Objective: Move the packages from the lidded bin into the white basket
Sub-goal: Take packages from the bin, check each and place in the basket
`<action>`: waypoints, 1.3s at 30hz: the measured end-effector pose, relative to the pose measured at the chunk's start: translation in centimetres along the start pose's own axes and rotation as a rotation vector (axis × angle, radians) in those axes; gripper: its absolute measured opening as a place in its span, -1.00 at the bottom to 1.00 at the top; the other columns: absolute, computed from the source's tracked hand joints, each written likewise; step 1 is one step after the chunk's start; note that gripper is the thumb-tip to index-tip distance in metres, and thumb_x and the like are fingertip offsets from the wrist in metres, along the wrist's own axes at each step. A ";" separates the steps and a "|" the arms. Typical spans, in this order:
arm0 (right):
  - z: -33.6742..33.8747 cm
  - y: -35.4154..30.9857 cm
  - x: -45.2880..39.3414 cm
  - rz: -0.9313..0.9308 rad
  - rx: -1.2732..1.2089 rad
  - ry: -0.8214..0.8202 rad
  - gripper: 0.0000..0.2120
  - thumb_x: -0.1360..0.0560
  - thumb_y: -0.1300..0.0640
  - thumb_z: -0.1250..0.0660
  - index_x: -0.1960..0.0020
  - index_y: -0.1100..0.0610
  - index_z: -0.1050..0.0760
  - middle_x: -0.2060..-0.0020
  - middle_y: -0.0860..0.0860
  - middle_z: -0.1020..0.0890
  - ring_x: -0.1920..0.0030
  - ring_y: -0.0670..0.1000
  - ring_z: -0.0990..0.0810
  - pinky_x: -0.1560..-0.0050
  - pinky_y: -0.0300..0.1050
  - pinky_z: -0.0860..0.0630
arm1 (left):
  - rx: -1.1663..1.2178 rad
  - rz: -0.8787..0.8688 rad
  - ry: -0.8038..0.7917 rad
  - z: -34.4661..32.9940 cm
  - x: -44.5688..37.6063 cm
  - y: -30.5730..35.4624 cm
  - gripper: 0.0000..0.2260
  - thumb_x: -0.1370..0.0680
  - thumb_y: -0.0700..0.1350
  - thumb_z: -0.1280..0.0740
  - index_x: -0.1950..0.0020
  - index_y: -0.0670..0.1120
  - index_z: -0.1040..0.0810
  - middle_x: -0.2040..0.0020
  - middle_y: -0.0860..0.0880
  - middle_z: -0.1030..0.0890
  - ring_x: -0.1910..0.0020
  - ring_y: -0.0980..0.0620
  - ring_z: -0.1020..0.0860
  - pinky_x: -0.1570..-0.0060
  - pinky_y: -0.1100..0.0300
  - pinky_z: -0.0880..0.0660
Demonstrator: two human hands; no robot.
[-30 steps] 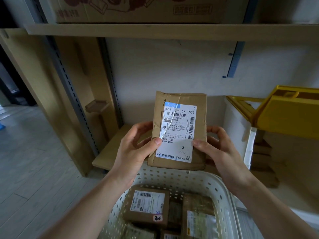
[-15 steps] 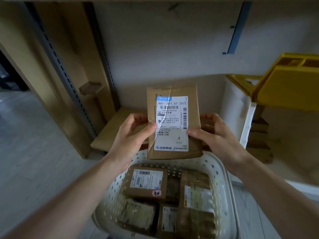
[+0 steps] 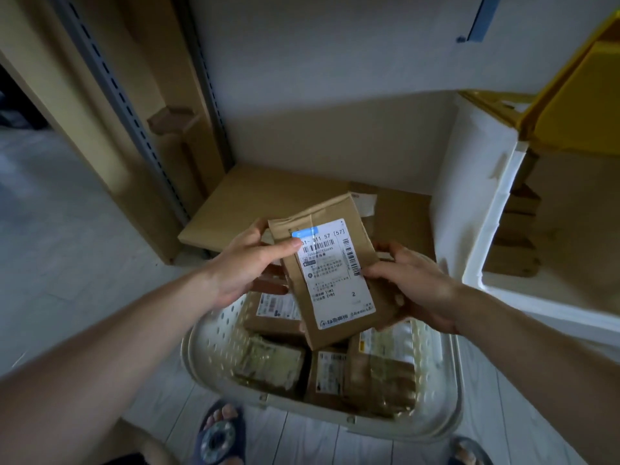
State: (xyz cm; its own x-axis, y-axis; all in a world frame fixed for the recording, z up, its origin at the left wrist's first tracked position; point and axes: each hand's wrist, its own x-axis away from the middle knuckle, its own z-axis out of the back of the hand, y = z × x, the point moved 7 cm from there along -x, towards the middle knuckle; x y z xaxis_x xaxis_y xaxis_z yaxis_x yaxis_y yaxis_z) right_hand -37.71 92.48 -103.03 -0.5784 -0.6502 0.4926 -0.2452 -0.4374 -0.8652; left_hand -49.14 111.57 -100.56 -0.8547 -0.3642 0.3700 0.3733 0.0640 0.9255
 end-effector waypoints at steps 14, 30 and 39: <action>-2.5 8.6 -4.4 -0.212 -0.031 0.150 -0.47 -0.29 -0.10 -0.52 -0.17 0.15 -0.62 0.07 0.08 -0.76 0.03 0.08 -0.74 -0.01 0.12 -0.70 | -0.656 0.457 -0.107 2.9 1.6 -5.5 -0.68 -0.64 0.23 -0.21 -0.07 -0.01 -0.53 -0.01 -0.07 -0.66 0.01 -0.05 -0.67 -0.02 0.04 -0.61; -8.4 13.9 -4.3 -0.530 -0.034 -0.120 -0.38 -0.51 0.05 -0.48 -0.41 0.20 -0.25 -0.15 0.19 -0.62 -0.06 0.18 -0.67 0.09 0.10 -0.67 | -0.726 0.755 -0.230 4.2 0.0 -14.1 -0.71 -0.73 0.00 -0.15 -0.10 -0.21 -0.52 0.03 -0.23 -0.67 0.20 -0.14 -0.72 0.18 0.08 -0.69; -7.8 14.5 -4.4 -0.430 -0.152 -0.099 -0.54 -0.47 0.14 -0.52 -0.31 0.11 -0.45 -0.11 0.16 -0.69 -0.06 0.19 -0.71 0.05 0.24 -0.69 | -0.555 0.790 -0.231 4.4 0.3 -13.7 -0.76 -0.68 0.02 -0.28 -0.16 -0.14 -0.48 -0.08 -0.20 -0.63 0.07 -0.20 -0.70 0.13 0.01 -0.70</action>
State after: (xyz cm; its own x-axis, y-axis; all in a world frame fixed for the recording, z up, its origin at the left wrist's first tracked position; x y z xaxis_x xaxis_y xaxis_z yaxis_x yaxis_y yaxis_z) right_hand -44.81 93.88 -118.49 -0.3245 -0.4889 0.8098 -0.5617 -0.5892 -0.5808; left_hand -56.08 114.69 -112.82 -0.3150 -0.2107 0.9254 0.9315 -0.2553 0.2589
